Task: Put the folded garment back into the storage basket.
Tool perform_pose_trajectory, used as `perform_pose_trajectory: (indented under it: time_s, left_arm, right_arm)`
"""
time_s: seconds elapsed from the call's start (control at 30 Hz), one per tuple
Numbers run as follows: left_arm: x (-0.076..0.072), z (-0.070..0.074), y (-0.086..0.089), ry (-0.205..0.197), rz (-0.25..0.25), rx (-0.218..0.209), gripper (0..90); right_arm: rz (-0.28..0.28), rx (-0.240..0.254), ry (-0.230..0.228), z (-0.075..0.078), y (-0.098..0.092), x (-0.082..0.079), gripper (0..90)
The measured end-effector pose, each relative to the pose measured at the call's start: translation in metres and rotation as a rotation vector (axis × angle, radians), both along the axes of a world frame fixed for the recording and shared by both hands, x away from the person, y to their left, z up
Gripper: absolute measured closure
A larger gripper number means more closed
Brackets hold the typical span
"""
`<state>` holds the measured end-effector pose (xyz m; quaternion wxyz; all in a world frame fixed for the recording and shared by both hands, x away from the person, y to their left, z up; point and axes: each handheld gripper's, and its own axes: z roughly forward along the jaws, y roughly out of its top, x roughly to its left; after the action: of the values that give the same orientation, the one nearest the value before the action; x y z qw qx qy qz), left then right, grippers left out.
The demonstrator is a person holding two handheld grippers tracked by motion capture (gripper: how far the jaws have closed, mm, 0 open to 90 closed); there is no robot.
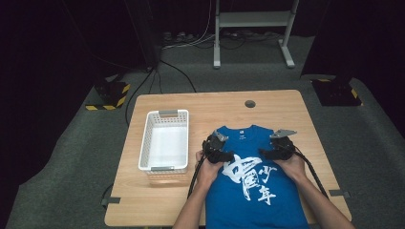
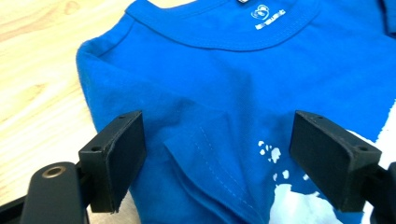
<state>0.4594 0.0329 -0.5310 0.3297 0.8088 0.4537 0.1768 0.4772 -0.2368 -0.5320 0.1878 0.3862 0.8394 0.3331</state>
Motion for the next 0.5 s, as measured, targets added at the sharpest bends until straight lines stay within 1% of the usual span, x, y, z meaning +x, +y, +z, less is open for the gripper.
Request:
perform_pose_trajectory:
  time_s: [0.07, 0.13, 0.2, 0.27, 0.3, 0.4, 0.5]
  left_arm:
    - [0.001, 0.003, 0.002, -0.008, 0.012, -0.021, 19.1]
    - [0.005, 0.006, 0.004, -0.007, 0.034, -0.042, 19.3]
    - [0.009, 0.007, 0.005, -0.004, 0.048, -0.048, 19.4]
    - [0.013, 0.008, 0.006, 0.016, 0.060, -0.059, 19.5]
    - [0.014, 0.008, 0.006, 0.017, 0.066, -0.064, 19.7]
    - [0.021, 0.007, 0.006, 0.038, 0.085, -0.045, 20.3]
    - [0.023, 0.008, 0.005, 0.029, 0.092, -0.033, 20.9]
  right_arm:
    - [-0.004, 0.002, -0.002, 0.000, 0.000, 0.000, 25.7]
    - [-0.019, 0.028, 0.003, 0.002, -0.001, 0.004, 25.2]
    - [-0.032, 0.036, 0.001, 0.004, -0.001, 0.007, 24.8]
    - [-0.041, 0.036, -0.009, 0.006, 0.001, 0.010, 25.4]
    - [-0.047, 0.041, -0.016, 0.006, 0.001, 0.010, 25.7]
    - [-0.071, 0.045, -0.013, 0.005, 0.000, 0.013, 26.5]
    - [-0.093, 0.046, -0.004, 0.003, -0.002, 0.016, 26.6]
